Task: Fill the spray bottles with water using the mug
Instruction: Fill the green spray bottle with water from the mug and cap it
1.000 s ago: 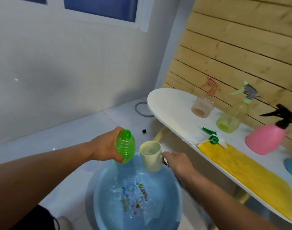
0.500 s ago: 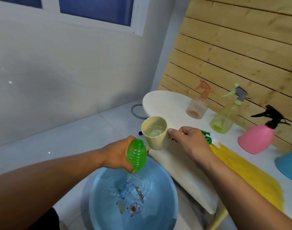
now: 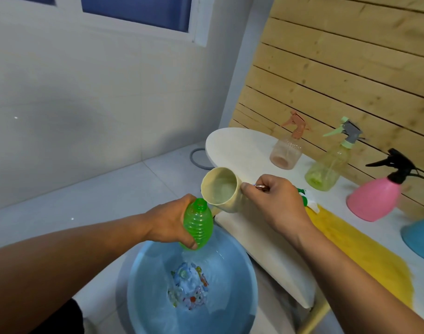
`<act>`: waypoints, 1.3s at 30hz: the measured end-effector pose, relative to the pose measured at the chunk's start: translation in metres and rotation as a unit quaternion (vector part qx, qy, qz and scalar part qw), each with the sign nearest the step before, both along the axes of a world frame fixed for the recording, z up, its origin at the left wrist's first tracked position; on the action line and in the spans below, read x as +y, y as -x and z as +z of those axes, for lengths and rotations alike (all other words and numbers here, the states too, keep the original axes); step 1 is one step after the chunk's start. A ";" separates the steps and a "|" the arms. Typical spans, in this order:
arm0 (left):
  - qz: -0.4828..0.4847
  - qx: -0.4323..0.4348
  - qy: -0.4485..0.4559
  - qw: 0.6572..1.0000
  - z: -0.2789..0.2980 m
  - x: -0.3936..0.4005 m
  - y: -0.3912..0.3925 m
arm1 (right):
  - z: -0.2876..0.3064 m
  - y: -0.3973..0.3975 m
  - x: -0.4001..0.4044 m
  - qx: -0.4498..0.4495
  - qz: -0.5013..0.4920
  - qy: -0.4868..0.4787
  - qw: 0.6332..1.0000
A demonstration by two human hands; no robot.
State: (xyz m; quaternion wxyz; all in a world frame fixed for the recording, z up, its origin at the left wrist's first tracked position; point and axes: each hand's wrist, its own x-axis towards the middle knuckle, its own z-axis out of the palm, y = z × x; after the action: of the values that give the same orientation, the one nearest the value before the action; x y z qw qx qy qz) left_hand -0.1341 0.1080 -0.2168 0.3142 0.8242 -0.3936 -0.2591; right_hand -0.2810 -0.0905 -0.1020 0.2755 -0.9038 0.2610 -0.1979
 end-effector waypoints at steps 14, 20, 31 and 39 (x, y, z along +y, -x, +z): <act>-0.010 -0.016 -0.002 1.000 0.002 -0.003 0.001 | -0.001 0.001 0.004 -0.007 0.002 0.062 0.998; -0.010 -0.021 -0.008 1.000 0.003 -0.003 0.001 | -0.002 0.001 0.005 -0.006 0.005 0.081 0.997; -0.008 -0.020 -0.009 1.000 0.003 -0.003 0.000 | -0.003 0.001 0.005 -0.015 0.010 0.107 0.994; -0.010 -0.023 -0.010 1.000 0.003 -0.002 0.000 | -0.004 0.001 0.006 -0.019 0.008 0.131 0.991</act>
State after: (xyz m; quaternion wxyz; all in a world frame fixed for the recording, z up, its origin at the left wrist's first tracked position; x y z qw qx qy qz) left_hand -0.1337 0.1057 -0.2140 0.2943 0.8289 -0.4065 -0.2471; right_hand -0.2816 -0.0845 -0.1064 0.1618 -0.9302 0.2201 -0.2451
